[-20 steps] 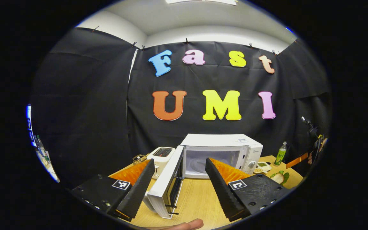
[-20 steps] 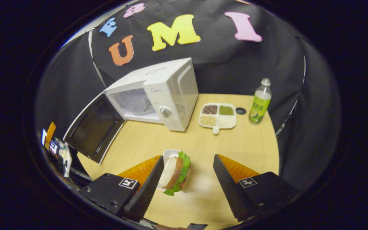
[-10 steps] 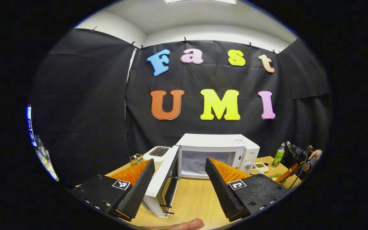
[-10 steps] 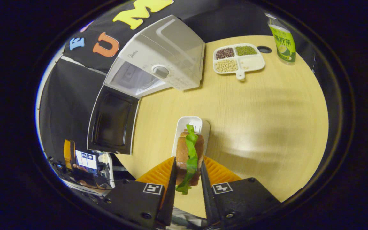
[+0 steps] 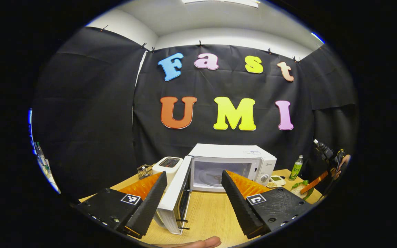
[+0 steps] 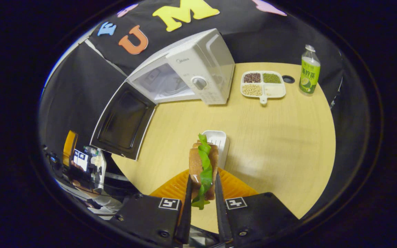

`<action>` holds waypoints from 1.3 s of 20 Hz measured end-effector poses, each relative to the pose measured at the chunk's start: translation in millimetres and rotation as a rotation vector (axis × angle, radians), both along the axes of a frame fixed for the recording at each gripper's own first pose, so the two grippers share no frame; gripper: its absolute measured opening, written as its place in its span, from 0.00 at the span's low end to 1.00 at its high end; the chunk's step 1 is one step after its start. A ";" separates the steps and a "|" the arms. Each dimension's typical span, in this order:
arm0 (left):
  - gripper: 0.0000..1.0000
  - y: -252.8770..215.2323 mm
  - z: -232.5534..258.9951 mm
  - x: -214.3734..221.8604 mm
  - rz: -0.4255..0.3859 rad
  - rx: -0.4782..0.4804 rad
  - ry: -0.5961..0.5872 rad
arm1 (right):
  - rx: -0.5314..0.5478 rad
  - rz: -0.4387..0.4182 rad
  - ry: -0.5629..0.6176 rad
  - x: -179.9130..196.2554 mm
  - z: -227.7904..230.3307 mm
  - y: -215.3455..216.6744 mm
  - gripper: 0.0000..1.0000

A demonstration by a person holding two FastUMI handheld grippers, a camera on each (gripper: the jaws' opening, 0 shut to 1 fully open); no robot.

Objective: Open the microwave oven with the left hand, put the food in, and close the microwave oven.

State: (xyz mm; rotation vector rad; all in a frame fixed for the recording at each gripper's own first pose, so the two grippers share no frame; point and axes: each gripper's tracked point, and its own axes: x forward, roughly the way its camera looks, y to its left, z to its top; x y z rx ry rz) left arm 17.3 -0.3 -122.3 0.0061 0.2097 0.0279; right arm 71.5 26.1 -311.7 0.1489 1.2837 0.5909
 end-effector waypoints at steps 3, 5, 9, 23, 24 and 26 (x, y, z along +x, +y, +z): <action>0.95 9.6 -0.6 -5.9 -0.006 0.000 -0.003 | -0.059 0.040 -0.100 -9.2 17.5 8.4 0.35; 0.95 14.7 -0.5 -10.8 -0.016 -0.001 -0.015 | -0.131 0.068 -0.190 -12.4 27.0 14.4 0.35; 0.95 21.8 -5.3 -19.0 -0.043 -0.009 -0.028 | -0.261 0.154 -0.383 -19.3 47.2 43.3 0.35; 0.95 56.7 -31.4 -24.1 -0.032 -0.054 0.015 | -0.129 0.179 -0.872 42.2 30.2 240.6 0.35; 0.95 55.8 -32.6 -22.1 -0.037 -0.050 0.018 | -0.143 0.136 -0.902 56.5 25.4 244.0 0.27; 0.95 56.7 -35.1 -20.3 -0.042 -0.046 0.023 | -0.129 0.023 -0.932 79.3 18.5 255.6 0.35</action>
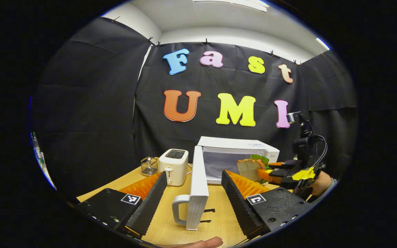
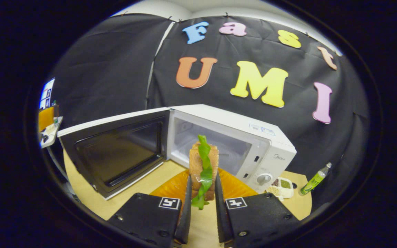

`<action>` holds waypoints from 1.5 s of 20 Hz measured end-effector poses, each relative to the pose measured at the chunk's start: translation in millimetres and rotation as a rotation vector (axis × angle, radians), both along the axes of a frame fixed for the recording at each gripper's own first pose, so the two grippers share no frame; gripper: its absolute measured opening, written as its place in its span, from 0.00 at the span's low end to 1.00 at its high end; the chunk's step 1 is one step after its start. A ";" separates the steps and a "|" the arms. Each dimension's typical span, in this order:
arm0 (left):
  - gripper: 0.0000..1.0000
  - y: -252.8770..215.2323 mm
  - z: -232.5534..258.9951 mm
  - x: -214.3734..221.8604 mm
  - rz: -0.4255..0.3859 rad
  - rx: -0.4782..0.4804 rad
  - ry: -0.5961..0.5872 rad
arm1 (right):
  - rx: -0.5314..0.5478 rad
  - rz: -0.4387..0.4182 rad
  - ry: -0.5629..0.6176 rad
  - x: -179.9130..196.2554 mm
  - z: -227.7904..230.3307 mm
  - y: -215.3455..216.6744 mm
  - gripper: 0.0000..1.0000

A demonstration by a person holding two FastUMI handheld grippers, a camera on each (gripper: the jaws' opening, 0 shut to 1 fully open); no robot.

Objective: Open the microwave oven with the left hand, put the food in, and close the microwave oven.

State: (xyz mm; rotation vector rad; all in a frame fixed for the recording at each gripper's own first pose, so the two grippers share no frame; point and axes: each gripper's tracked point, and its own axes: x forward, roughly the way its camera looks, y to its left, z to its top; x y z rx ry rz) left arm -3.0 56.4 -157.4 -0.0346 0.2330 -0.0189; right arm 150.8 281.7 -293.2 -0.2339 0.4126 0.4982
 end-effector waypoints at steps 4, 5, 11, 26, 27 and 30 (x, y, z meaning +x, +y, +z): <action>0.95 -5.5 1.2 8.7 -0.019 -0.019 -0.005 | 0.120 -0.108 -0.005 35.9 -25.9 25.9 0.28; 0.95 -4.6 0.9 8.2 -0.017 -0.018 -0.001 | 0.131 -0.136 -0.007 46.0 -33.6 30.8 0.35; 0.95 10.9 3.7 2.1 -0.005 0.022 0.003 | 0.363 -0.296 -0.008 110.2 -59.7 63.6 0.36; 0.82 47.5 14.9 -8.8 0.019 0.007 0.013 | 0.691 -0.691 0.135 191.7 -109.2 69.9 0.37; 0.94 48.2 16.5 -7.2 0.019 0.014 0.004 | 0.668 -0.704 0.143 190.3 -114.3 68.1 0.38; 0.93 41.2 12.8 -10.0 -0.010 0.042 0.018 | 0.581 -0.730 0.158 186.5 -126.6 68.0 0.36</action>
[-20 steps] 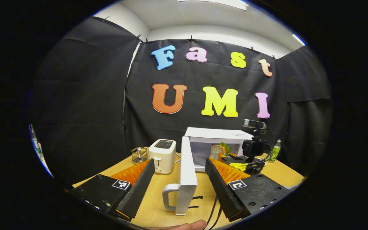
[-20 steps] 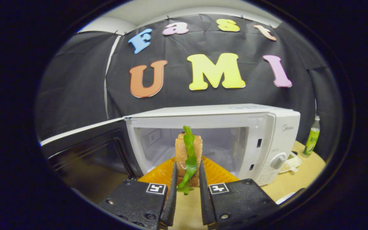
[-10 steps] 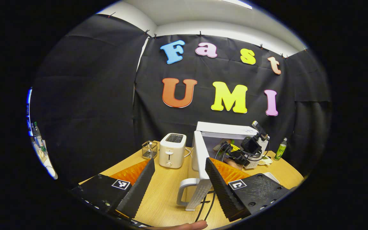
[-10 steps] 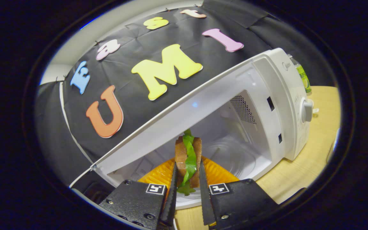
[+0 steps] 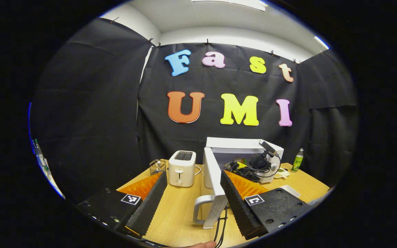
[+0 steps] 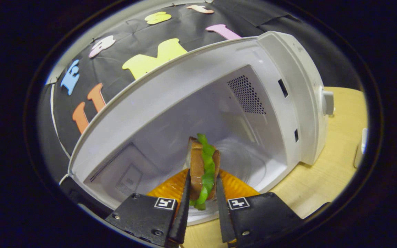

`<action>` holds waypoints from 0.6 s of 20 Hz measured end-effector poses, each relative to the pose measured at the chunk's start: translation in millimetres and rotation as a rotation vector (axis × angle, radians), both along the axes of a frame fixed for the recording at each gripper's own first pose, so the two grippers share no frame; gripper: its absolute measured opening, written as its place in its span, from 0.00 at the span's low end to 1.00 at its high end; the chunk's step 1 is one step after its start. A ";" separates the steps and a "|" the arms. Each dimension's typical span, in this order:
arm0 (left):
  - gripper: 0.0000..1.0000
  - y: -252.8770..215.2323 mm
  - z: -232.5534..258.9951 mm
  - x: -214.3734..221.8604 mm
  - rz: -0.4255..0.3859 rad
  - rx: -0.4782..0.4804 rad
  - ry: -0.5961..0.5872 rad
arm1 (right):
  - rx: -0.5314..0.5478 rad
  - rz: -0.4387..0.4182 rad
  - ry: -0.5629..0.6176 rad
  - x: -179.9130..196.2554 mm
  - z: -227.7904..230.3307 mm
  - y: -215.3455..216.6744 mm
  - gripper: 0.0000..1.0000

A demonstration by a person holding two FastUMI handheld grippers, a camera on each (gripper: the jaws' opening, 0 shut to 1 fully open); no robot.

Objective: Open the microwave oven with the left hand, put the food in, and close the microwave oven.

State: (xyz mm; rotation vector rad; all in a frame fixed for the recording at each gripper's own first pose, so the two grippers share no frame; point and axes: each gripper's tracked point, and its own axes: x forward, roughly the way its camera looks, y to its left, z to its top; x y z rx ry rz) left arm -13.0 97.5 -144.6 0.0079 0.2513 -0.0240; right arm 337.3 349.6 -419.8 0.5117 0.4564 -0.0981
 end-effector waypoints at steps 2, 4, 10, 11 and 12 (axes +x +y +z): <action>0.93 4.2 -3.8 -2.6 0.007 0.036 0.019 | -0.076 0.002 0.015 0.6 -3.2 -4.8 0.41; 0.80 9.5 -1.9 -5.5 0.026 0.060 0.013 | -0.126 0.007 0.039 -0.2 -10.4 -10.3 0.57; 0.80 22.9 -0.2 -12.0 0.072 0.029 0.022 | -0.233 0.082 0.077 -9.3 -3.4 -27.2 0.82; 0.79 22.1 2.7 -13.7 0.073 0.028 0.014 | -0.232 0.117 0.064 -12.0 4.0 -26.1 0.92; 0.80 24.0 3.2 -14.0 0.078 0.028 0.013 | -0.233 0.153 0.043 -15.5 13.4 -25.0 0.87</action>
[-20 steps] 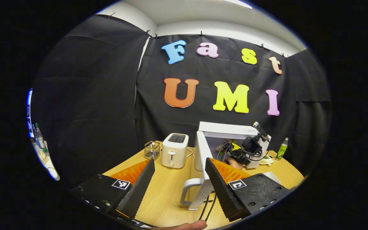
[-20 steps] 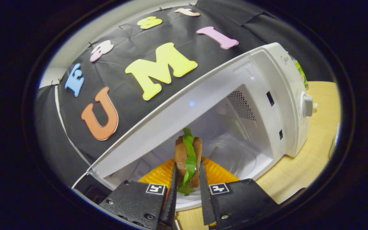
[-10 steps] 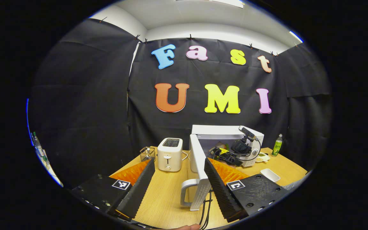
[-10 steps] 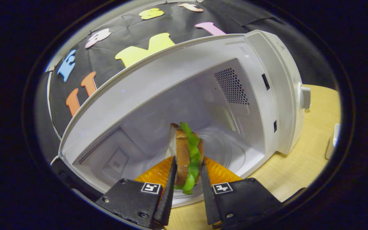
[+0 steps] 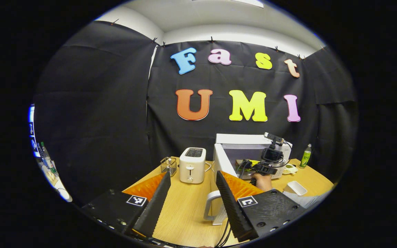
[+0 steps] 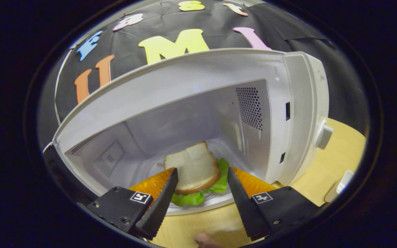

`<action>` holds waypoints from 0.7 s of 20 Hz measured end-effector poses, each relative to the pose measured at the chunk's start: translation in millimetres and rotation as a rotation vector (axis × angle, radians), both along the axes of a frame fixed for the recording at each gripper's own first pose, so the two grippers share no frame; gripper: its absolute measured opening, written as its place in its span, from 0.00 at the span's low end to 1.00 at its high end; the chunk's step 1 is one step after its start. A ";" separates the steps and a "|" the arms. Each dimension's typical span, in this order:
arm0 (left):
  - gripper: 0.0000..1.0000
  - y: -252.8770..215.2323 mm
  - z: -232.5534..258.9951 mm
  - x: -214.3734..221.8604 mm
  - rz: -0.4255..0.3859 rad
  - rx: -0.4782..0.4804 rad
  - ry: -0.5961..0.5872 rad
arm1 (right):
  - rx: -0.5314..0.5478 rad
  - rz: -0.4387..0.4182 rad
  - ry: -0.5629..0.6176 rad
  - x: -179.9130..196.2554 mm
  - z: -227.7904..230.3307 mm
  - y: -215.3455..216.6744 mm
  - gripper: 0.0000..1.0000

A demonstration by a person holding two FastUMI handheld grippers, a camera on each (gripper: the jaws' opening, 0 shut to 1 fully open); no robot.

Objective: Open the microwave oven with the left hand, put the food in, and close the microwave oven.

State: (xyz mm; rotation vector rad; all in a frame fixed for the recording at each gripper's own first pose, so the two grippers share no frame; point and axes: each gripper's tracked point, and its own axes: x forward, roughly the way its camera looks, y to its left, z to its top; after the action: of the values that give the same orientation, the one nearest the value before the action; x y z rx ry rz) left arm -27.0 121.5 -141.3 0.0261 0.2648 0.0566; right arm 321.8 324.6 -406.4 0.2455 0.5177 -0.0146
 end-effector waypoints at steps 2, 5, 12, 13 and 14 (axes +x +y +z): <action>0.80 -2.4 0.2 -3.1 -0.003 0.003 -0.004 | -0.022 0.056 -0.047 -11.7 22.6 -4.6 0.87; 0.66 -3.4 2.6 -5.7 -0.004 0.009 -0.012 | -0.079 0.131 -0.113 -36.1 56.5 -16.7 0.98; 0.89 15.3 -10.5 0.6 0.029 0.005 -0.009 | -0.108 0.327 -0.265 -109.6 141.7 -49.1 0.98; 0.90 21.5 -12.0 2.5 0.036 0.001 -0.015 | -0.124 0.347 -0.277 -118.0 150.9 -57.9 0.98; 0.89 26.8 -14.6 4.0 0.033 -0.004 -0.022 | -0.147 0.355 -0.289 -125.8 161.4 -71.9 0.98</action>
State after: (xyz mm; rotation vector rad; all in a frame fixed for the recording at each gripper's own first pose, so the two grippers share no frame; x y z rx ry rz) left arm -23.0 148.3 -155.9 0.0174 0.2434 0.0894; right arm 196.0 252.7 -244.9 0.0074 0.2648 0.3229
